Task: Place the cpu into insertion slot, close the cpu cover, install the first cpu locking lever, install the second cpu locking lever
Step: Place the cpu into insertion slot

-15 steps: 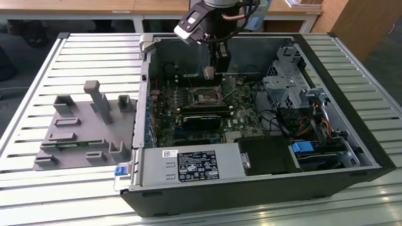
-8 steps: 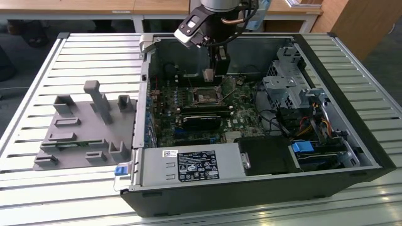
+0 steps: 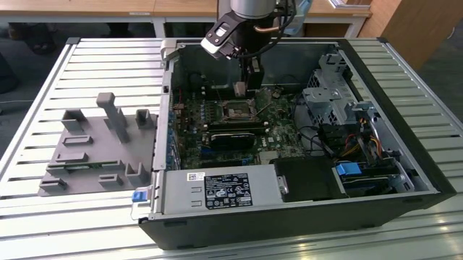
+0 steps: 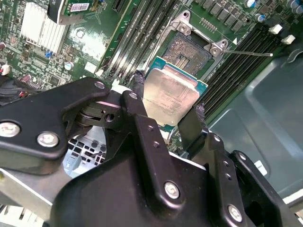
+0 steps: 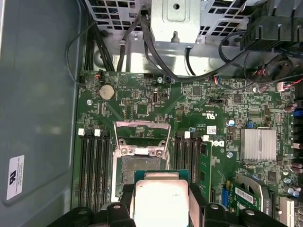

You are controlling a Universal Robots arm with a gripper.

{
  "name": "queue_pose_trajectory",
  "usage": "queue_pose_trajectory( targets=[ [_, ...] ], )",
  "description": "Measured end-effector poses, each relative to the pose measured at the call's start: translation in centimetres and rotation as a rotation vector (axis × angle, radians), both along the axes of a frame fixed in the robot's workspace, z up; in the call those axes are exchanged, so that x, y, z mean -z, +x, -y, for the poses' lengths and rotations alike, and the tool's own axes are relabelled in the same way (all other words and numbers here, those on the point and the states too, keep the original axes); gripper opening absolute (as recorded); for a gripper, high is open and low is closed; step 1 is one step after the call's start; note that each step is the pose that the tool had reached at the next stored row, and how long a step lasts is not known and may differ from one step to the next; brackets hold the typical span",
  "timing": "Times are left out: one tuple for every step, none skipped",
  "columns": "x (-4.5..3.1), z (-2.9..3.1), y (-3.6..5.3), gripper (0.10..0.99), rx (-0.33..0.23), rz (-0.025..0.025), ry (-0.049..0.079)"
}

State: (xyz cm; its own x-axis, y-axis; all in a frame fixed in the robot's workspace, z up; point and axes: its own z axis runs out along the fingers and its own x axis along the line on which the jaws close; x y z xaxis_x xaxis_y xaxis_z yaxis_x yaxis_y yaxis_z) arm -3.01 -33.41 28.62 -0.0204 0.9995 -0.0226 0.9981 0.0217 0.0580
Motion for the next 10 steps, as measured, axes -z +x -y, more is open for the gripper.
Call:
queue_pose_trajectory(
  targets=[
    [0.08,0.00,0.00,0.537,0.000,0.0000,0.000],
    [0.16,0.00,0.00,0.537,0.000,0.0000,0.000],
    [0.23,0.00,0.00,0.537,0.000,0.0000,0.000],
    [0.29,0.00,0.00,0.537,0.000,0.0000,0.000],
    [0.37,0.00,0.00,0.537,0.000,0.0000,0.000],
    [0.46,-0.01,0.00,0.537,0.000,0.0000,0.000],
    [0.57,0.00,0.00,0.537,0.000,0.0000,0.000],
    [0.67,0.00,0.00,0.537,0.000,0.0000,0.000],
    [0.73,-0.01,-0.01,0.537,0.000,-0.0001,-0.003],
    [0.78,0.00,-0.01,0.537,0.000,-0.0001,-0.005]
  ],
)
